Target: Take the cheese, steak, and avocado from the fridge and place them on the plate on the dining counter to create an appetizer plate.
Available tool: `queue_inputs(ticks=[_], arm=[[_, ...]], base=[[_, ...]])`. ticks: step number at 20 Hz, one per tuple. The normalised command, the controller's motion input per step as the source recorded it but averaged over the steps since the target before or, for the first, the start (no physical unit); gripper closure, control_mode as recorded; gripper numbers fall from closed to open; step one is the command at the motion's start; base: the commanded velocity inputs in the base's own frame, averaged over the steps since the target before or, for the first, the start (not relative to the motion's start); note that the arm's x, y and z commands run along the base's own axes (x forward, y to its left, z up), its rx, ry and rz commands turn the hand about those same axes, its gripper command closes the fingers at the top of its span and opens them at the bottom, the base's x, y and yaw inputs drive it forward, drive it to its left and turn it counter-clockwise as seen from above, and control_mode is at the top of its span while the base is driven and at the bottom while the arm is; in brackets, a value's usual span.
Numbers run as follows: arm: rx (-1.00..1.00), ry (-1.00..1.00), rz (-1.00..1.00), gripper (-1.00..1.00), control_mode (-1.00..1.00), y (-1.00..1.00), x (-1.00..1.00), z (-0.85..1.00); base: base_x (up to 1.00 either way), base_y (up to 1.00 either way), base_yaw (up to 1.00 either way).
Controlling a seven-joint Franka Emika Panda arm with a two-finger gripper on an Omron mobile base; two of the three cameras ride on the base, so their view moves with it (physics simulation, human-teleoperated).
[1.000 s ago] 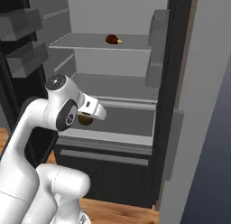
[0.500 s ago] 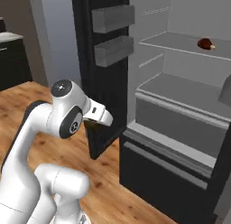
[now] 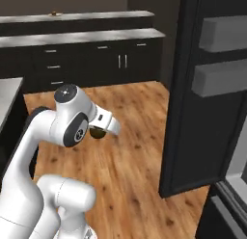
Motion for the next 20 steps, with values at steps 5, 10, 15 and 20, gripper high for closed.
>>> queue_inputs(ticks=[5,10,15,20], arm=[[0.0,0.0,0.0,1.0,1.0,0.0,0.0,0.0],[0.0,0.0,0.0,1.0,1.0,0.0,0.0,0.0],[0.0,0.0,0.0,1.0,1.0,0.0,0.0,0.0],[0.0,0.0,0.0,1.0,1.0,0.0,0.0,0.0]], base=[[0.16,0.1,0.95],[0.85,-0.03,0.71],[1.0,-0.22,0.32],[1.0,-0.42,0.11]])
